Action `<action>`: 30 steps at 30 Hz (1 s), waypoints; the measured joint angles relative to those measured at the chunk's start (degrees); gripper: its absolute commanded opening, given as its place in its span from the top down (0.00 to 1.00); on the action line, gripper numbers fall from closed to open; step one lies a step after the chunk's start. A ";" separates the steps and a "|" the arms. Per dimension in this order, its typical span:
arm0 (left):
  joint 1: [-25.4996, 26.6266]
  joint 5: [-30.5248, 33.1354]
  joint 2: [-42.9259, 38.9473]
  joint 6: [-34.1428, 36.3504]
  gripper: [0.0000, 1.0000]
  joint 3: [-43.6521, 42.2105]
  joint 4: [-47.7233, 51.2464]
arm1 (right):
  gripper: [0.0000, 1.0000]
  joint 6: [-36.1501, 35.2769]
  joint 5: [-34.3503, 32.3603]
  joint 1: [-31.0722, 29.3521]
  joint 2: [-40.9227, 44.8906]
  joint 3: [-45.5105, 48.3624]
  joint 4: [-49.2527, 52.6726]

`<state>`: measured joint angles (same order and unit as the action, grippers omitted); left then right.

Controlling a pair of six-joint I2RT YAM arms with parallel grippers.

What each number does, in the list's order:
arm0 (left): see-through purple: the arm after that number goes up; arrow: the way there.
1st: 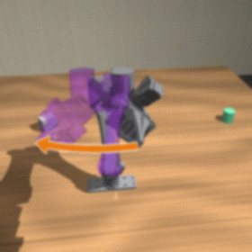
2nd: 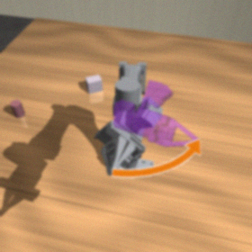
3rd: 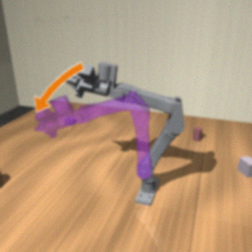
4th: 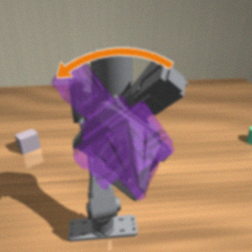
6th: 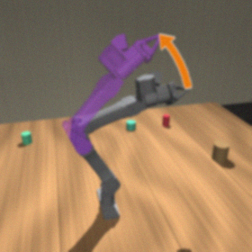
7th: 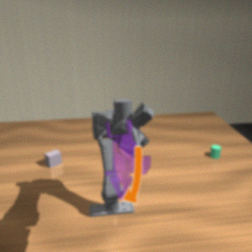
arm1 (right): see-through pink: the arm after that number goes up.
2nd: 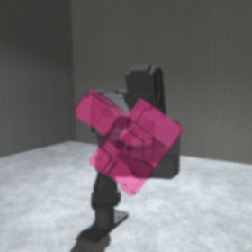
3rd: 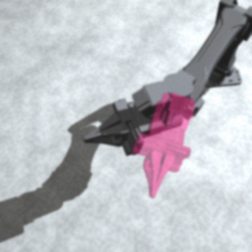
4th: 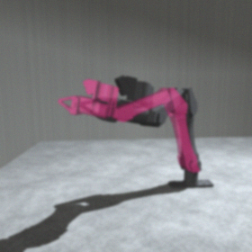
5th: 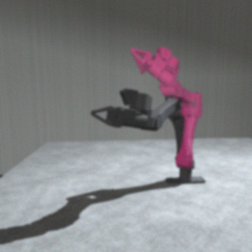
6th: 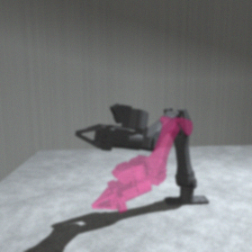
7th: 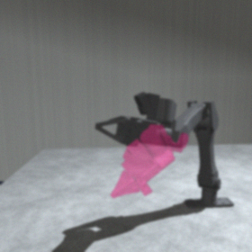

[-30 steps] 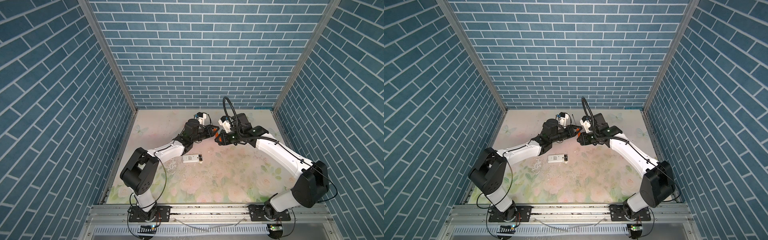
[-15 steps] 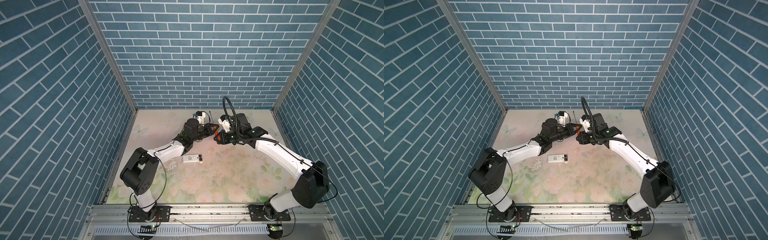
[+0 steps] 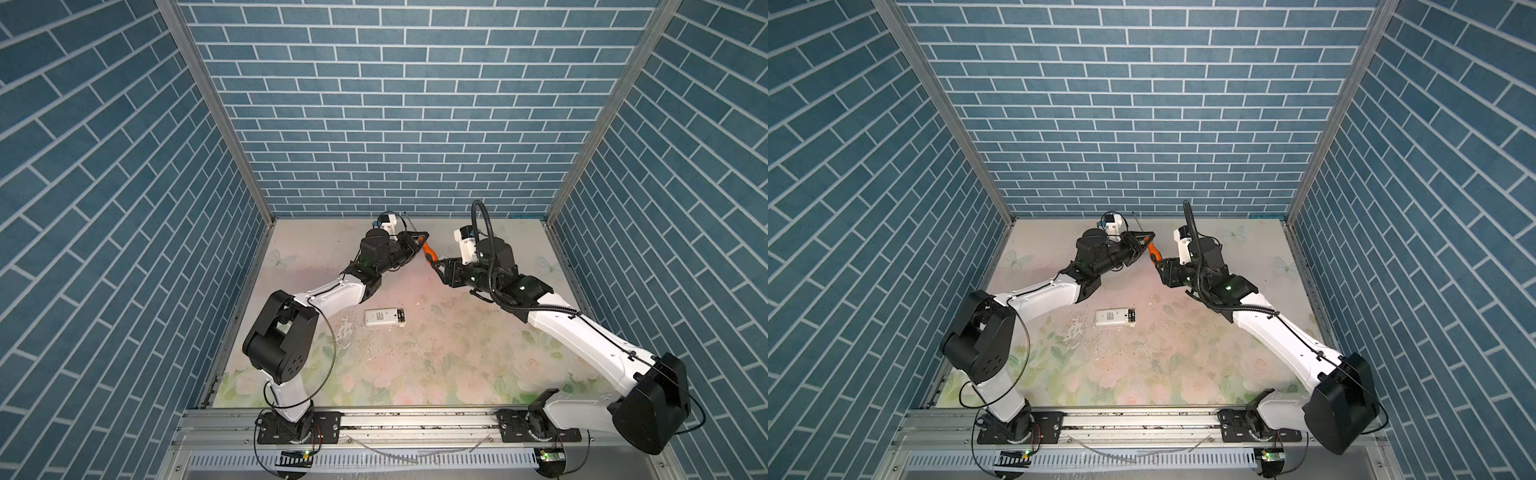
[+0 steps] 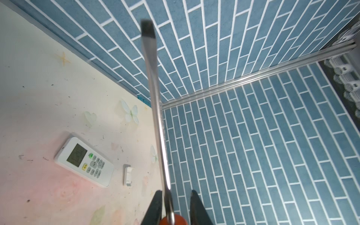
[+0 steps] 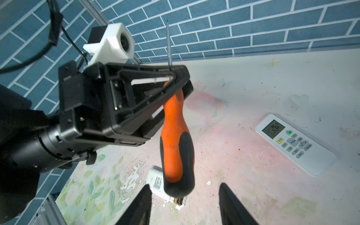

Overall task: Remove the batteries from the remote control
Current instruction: 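Grasp the screwdriver shaft with the left gripper from the right gripper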

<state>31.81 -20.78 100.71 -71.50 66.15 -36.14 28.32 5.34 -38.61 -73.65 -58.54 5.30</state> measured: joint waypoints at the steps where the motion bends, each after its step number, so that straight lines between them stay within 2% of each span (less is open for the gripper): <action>1: -0.09 0.22 0.07 -0.94 1.00 0.48 -0.26 | 0.43 0.44 -1.22 -0.66 0.04 1.51 -2.45; 8: -0.24 0.61 0.13 -3.96 1.00 3.15 -1.03 | 0.41 1.70 -7.15 -2.95 -0.39 6.56 -14.40; 15: -0.31 0.61 0.13 -4.83 1.00 3.32 -1.03 | 0.41 1.66 -8.59 -3.02 -0.39 6.56 -22.60; 30: -0.31 0.57 -0.11 -6.71 1.00 2.25 -2.43 | 0.42 1.20 -7.89 -3.02 -4.55 4.37 -24.30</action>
<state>31.51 -20.21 100.60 -78.22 68.40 -38.57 29.52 -2.55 -41.63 -78.19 -54.17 -19.00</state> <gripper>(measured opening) 0.242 0.585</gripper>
